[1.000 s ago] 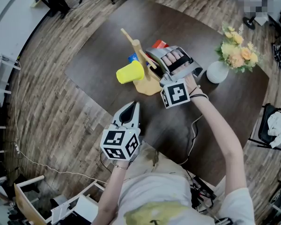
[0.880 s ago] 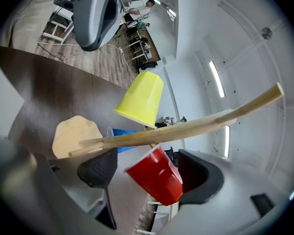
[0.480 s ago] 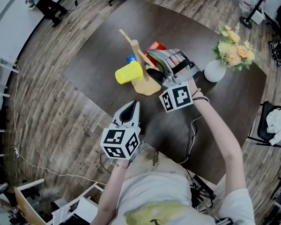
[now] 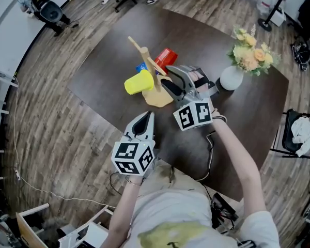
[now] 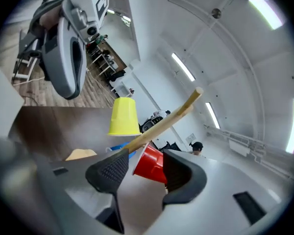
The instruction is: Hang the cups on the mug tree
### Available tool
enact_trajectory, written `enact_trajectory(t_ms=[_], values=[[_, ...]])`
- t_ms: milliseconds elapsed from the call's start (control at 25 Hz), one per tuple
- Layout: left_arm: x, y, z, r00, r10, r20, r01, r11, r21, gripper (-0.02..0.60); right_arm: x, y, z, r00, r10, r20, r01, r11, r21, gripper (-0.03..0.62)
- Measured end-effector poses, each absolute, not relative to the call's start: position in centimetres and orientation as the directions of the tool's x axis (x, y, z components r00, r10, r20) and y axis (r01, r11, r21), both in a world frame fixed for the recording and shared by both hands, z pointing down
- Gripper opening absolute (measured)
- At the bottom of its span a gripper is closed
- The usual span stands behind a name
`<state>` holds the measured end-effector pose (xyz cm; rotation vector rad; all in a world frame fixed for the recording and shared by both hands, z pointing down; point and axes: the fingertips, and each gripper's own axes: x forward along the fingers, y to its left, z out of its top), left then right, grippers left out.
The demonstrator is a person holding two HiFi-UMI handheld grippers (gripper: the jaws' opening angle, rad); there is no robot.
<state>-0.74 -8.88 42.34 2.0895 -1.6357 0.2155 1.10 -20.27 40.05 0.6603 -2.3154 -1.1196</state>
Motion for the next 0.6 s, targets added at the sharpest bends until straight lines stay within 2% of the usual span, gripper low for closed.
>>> enact_trajectory(t_ms=[360,600], values=[[-0.7,-9.0,41.3,0.286,-0.885,0.368,-0.942,-0.189,0.279,0.015,2.9,-18.8,39.8,-0.747,-0.635,0.194,-0.432,0.687,0.584,0.098],[-0.6,-9.1,40.7,0.292,-0.892,0.345,-0.939,-0.199,0.28,0.015,4.2,-17.7,39.4,-0.745,-0.644,0.174,-0.539,0.735,0.412,0.052]])
